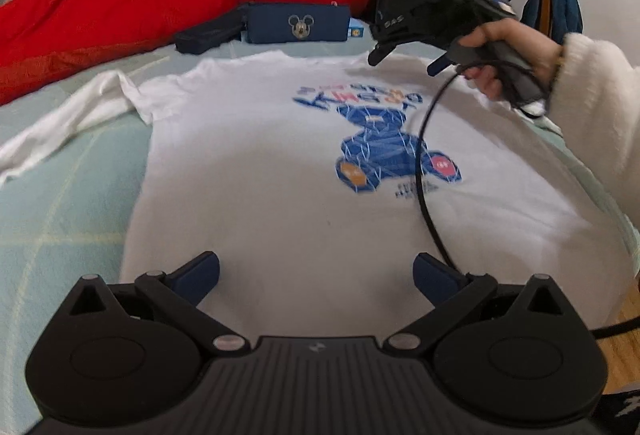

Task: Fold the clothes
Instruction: 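Release the cuff and move the open right gripper back over the collar, then move the open right gripper across the shirt body to the second sleeve's cuff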

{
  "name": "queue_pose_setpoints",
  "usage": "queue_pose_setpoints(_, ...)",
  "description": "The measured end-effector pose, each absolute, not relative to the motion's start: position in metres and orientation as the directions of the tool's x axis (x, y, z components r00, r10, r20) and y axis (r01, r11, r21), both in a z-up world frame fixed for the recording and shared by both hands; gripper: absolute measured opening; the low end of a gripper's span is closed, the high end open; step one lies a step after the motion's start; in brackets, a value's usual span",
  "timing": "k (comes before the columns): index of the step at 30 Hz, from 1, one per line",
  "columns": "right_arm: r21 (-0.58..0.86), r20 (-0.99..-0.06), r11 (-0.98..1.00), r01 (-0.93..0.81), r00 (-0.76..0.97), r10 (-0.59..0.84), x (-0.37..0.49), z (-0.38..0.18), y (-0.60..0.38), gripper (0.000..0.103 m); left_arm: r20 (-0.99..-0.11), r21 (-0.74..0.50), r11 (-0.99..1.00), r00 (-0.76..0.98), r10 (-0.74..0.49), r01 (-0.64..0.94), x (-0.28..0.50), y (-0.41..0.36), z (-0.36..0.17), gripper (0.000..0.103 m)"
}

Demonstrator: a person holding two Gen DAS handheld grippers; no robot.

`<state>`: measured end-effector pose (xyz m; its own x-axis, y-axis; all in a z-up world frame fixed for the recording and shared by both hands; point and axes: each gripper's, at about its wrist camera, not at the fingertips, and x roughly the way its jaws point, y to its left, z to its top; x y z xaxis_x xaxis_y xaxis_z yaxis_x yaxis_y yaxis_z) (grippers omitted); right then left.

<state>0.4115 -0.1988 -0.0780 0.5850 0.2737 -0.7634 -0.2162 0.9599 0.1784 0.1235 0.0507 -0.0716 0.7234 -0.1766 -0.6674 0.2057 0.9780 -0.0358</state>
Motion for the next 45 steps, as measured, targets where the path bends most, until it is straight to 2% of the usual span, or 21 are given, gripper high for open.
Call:
queue_pose_setpoints(4,0.221,-0.709,0.917,-0.333,0.590,0.385,0.362,-0.050,-0.198,0.103,-0.670,-0.022,0.980,0.725,-0.160,0.196,0.129,0.060,-0.066,0.102)
queue_pose_setpoints(8,0.175,-0.664,0.901,-0.397,0.628,0.405,0.316,-0.028,-0.202,0.103,-0.712,-0.076,0.980,0.678,-0.183,0.185,0.133,0.070,-0.084,0.102)
queue_pose_setpoints(12,0.193,-0.637,0.884,-0.426,0.632,0.443,0.285,-0.022,-0.209,0.103,-0.694,-0.026,0.975,0.698,-0.177,0.221,0.121,0.078,-0.078,0.102)
queue_pose_setpoints(18,0.239,-0.597,0.849,-0.471,0.619,0.511,0.242,-0.023,-0.205,0.103,-0.650,0.037,0.995,0.758,-0.049,0.096,0.124,0.149,-0.050,0.102)
queue_pose_setpoints(22,0.327,-0.569,0.820,-0.470,0.595,0.568,0.228,-0.030,-0.195,0.103,-0.650,-0.050,0.994,0.759,0.040,-0.095,0.129,0.218,-0.050,0.102)
queue_pose_setpoints(28,0.362,-0.593,0.800,-0.479,0.544,0.594,0.230,-0.038,-0.167,0.103,-0.681,-0.191,0.957,0.732,0.032,-0.220,0.134,0.278,-0.081,0.102)
queue_pose_setpoints(31,0.358,-0.592,0.803,-0.476,0.549,0.589,0.232,-0.036,-0.159,0.103,-0.638,-0.263,0.931,0.770,0.029,-0.254,0.138,0.298,-0.087,0.102)
queue_pose_setpoints(41,0.341,-0.613,0.838,-0.426,0.575,0.542,0.239,-0.041,-0.160,0.103,-0.567,-0.373,0.845,0.815,0.118,-0.382,0.148,0.355,-0.095,0.102)
queue_pose_setpoints(44,0.349,-0.621,0.843,-0.409,0.573,0.535,0.242,-0.043,-0.160,0.103,-0.541,-0.454,0.793,0.833,0.117,-0.406,0.145,0.371,-0.097,0.099)
queue_pose_setpoints(45,0.350,-0.623,0.844,-0.407,0.571,0.534,0.242,-0.044,-0.160,0.103,-0.534,-0.478,0.774,0.837,0.120,-0.416,0.143,0.377,-0.097,0.095)
